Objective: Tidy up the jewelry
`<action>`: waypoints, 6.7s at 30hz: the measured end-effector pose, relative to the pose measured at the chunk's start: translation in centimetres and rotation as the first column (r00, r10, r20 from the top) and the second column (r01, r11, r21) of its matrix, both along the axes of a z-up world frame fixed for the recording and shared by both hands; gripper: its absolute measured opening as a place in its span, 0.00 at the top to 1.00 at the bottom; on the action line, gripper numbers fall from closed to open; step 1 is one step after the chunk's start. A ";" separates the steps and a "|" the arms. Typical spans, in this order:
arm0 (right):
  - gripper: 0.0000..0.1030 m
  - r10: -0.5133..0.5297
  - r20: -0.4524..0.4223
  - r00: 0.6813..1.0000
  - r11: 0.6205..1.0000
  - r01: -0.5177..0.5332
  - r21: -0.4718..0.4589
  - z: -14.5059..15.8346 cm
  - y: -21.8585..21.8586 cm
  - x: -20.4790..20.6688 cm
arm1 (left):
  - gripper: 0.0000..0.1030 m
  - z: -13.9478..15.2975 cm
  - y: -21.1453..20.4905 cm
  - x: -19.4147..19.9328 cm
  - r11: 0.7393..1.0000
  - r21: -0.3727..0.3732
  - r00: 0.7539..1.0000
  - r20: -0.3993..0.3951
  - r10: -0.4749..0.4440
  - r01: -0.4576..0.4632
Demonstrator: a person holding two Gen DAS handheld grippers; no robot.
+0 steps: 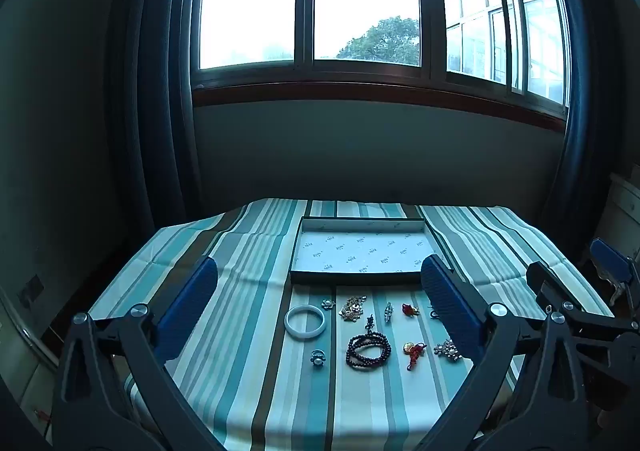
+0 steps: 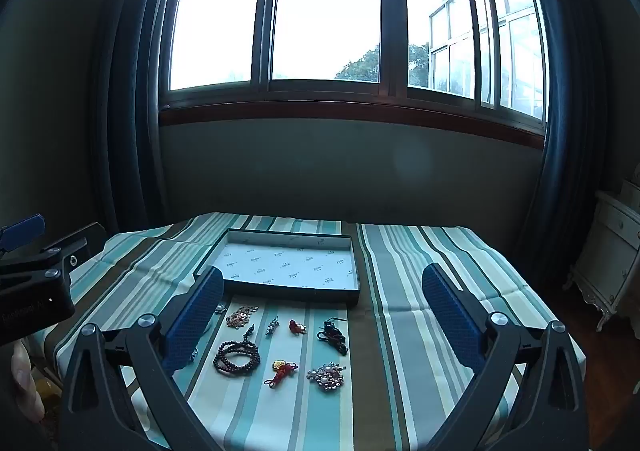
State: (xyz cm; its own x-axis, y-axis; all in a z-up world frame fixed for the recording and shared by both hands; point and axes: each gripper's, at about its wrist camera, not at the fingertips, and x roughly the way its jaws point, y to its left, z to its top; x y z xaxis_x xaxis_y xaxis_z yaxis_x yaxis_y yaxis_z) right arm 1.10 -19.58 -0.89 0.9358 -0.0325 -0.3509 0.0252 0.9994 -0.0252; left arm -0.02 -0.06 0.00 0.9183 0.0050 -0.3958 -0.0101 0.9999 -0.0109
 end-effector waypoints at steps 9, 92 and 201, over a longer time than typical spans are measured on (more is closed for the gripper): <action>0.04 -0.001 -0.004 1.000 1.000 0.001 0.001 0.2 0.0 0.1 | 0.02 -0.4 0.0 0.2 1.000 0.007 1.000 -0.001 0.006 -0.006; 0.04 -0.001 -0.005 1.000 1.000 0.001 -0.004 -0.1 0.2 0.0 | 0.02 -0.8 0.2 0.0 1.000 0.018 1.000 -0.019 0.004 -0.004; 0.70 0.128 -0.590 0.797 0.988 -0.052 0.144 -18.3 -3.4 12.9 | 0.79 -21.0 1.9 14.7 0.999 -0.004 0.782 -0.622 -0.044 0.053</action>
State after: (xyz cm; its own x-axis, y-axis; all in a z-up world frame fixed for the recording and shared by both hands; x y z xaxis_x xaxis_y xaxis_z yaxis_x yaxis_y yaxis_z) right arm 14.02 -23.03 -19.16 0.5371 0.1177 -0.8353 -0.0475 0.9929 0.1093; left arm 14.66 1.86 -20.97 0.4724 -0.0237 -0.8811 0.0387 0.9992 -0.0061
